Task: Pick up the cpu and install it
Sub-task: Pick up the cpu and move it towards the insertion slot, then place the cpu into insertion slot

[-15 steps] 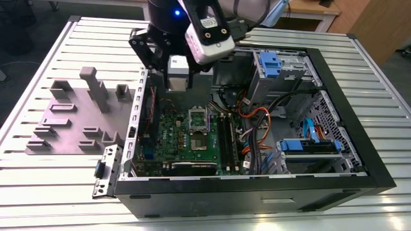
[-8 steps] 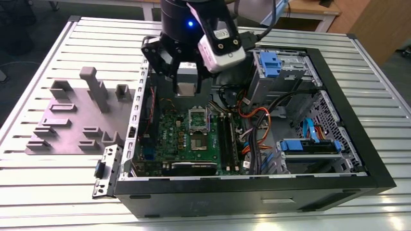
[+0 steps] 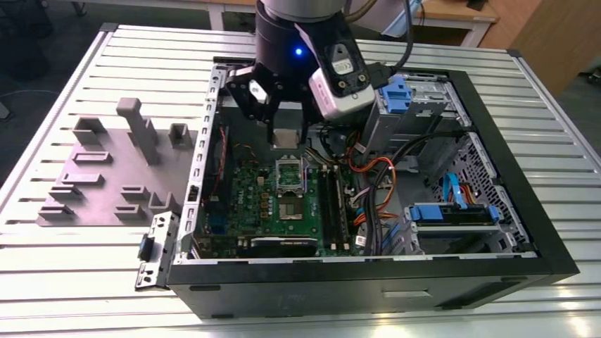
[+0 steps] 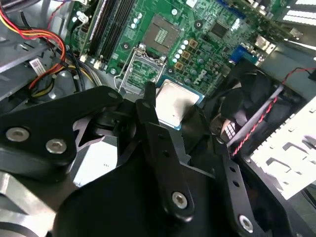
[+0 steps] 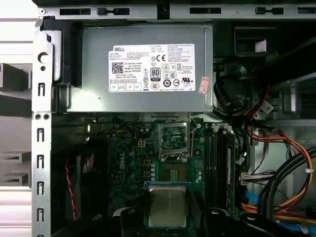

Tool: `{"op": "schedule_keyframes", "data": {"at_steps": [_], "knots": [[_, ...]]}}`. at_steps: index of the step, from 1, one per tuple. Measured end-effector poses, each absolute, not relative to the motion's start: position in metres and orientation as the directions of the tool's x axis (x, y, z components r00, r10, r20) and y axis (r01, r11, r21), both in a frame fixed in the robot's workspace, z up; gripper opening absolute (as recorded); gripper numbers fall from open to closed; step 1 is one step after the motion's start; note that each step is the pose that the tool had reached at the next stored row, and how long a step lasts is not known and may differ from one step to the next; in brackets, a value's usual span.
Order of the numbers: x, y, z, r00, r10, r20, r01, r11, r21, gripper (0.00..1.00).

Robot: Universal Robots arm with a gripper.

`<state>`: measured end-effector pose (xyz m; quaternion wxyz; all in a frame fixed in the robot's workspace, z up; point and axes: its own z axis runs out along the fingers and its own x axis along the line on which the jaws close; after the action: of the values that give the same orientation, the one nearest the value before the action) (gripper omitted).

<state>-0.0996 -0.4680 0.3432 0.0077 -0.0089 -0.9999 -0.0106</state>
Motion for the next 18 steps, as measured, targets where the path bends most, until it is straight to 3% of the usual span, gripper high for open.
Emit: {"op": "schedule_keyframes", "data": {"at_steps": [18], "knots": [[-0.0936,-0.4679,0.3408,-1.0,0.017,0.016,0.018,1.0,0.021,0.45]]}}
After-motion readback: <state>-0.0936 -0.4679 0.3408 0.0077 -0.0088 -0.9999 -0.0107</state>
